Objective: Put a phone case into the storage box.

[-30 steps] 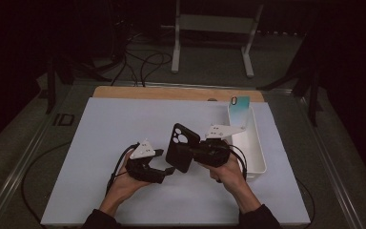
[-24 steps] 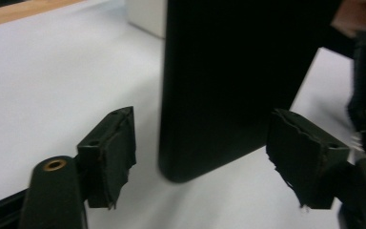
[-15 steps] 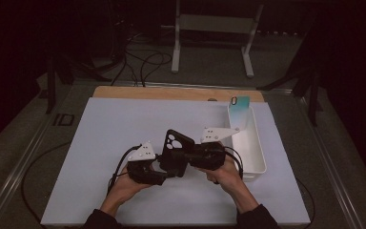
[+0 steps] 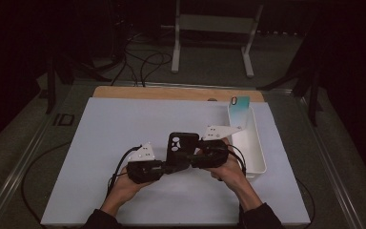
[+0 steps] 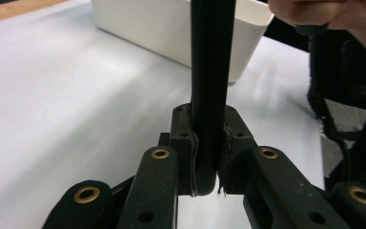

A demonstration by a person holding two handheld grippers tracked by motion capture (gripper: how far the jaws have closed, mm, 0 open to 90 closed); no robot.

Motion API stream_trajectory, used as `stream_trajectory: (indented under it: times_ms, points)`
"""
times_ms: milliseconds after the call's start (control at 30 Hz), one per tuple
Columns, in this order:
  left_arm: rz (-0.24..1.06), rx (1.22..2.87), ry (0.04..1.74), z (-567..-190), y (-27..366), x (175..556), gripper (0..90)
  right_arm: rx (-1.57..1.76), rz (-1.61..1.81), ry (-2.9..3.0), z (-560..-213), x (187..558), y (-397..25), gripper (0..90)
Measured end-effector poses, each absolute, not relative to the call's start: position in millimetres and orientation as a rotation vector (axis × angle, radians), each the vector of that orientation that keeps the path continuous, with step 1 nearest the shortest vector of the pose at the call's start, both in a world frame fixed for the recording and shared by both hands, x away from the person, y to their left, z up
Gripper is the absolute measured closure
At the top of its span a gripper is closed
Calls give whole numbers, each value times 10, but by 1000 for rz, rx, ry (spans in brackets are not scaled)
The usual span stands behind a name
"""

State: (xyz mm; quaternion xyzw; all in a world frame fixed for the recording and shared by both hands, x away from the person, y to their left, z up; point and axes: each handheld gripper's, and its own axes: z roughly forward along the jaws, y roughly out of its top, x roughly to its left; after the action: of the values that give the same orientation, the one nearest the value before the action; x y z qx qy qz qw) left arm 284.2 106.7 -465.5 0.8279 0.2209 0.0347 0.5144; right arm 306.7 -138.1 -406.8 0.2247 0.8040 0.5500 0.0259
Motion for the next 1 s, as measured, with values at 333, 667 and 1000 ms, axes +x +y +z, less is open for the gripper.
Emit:
stream_trajectory:
  times_ms: [333, 667, 1000]
  points:
    - [162, 1982, 590, -4631, 1137, 2851, 807, 835, 1605, 2423, -4089, 3092, -1385, 171]
    - [248, 1972, 687, -4643, 1160, 2862, 806, 949, 1613, 2345, -4051, 3113, -1499, 141]
    - [318, 1966, 732, -4641, 1130, 2835, 806, 1003, 1661, 2243, -3929, 3111, -1443, 132]
